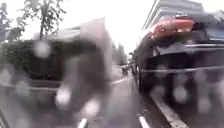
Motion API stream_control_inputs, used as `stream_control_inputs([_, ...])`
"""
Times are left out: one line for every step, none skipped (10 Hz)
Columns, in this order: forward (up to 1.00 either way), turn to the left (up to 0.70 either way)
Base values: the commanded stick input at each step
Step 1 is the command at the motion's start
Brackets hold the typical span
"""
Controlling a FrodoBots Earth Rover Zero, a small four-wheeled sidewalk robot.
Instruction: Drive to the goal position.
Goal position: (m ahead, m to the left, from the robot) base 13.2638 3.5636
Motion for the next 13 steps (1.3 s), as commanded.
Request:
stream_control_inputs([0.7, -0.14])
stream_control_inputs([0.7, -0.14])
stream_control_inputs([0.7, -0.14])
stream_control_inputs([0.7, -0.14])
stream_control_inputs([0.7, -0.14])
stream_control_inputs([0.7, -0.14])
stream_control_inputs([0.7, -0.14])
stream_control_inputs([0.7, -0.14])
stream_control_inputs([0.7, -0.07])
stream_control_inputs([0.7, 0.0])
stream_control_inputs([0.7, 0.0])
stream_control_inputs([0.7, 0.0])
stream_control_inputs([0.7, 0.0])
